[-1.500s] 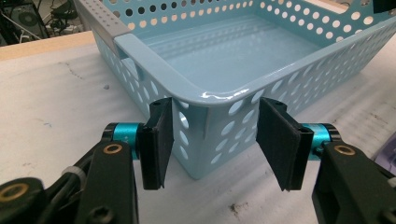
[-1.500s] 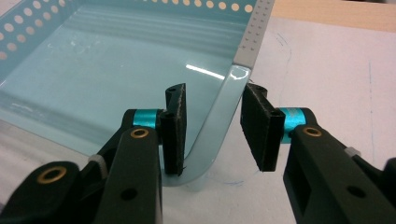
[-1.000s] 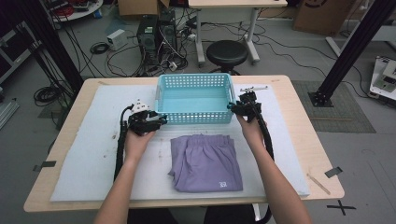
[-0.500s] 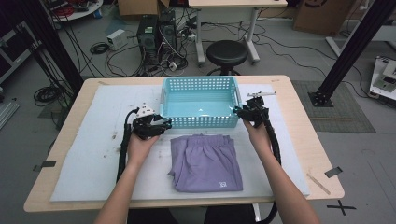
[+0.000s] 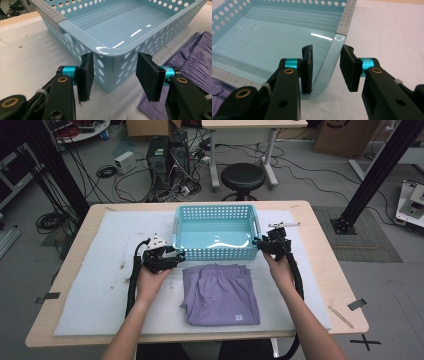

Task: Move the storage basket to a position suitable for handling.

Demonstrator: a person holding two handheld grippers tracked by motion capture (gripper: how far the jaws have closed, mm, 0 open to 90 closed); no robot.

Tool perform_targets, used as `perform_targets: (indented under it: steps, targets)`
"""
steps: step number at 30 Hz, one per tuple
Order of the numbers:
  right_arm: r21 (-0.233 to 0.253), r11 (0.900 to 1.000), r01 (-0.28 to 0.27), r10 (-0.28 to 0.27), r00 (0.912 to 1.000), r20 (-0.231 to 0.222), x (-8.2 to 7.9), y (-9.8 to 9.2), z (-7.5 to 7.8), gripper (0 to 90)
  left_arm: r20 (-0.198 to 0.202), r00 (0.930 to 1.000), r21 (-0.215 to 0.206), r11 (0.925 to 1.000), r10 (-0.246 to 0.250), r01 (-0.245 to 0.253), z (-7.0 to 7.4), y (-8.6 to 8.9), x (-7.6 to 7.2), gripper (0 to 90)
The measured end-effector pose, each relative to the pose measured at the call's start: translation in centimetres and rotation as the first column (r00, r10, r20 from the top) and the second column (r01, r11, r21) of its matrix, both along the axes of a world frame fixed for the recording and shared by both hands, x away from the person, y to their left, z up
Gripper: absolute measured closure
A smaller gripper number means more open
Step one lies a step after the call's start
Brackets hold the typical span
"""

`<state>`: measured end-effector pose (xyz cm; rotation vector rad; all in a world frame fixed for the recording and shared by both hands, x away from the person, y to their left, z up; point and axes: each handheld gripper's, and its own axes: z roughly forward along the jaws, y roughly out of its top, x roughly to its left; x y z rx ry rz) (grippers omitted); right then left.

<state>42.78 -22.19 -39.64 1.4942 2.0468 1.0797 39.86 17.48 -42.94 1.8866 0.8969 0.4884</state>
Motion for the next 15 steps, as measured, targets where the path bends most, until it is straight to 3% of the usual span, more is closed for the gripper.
perform_targets:
  steps: [15]
  targets:
    - [0.001,1.000,0.003,-0.003,1.0000,-0.005,-0.44,-0.23,0.02,64.5,0.001,0.9999,-0.003,0.9999,-0.011,0.011,-0.04,-0.13,-0.33,47.9]
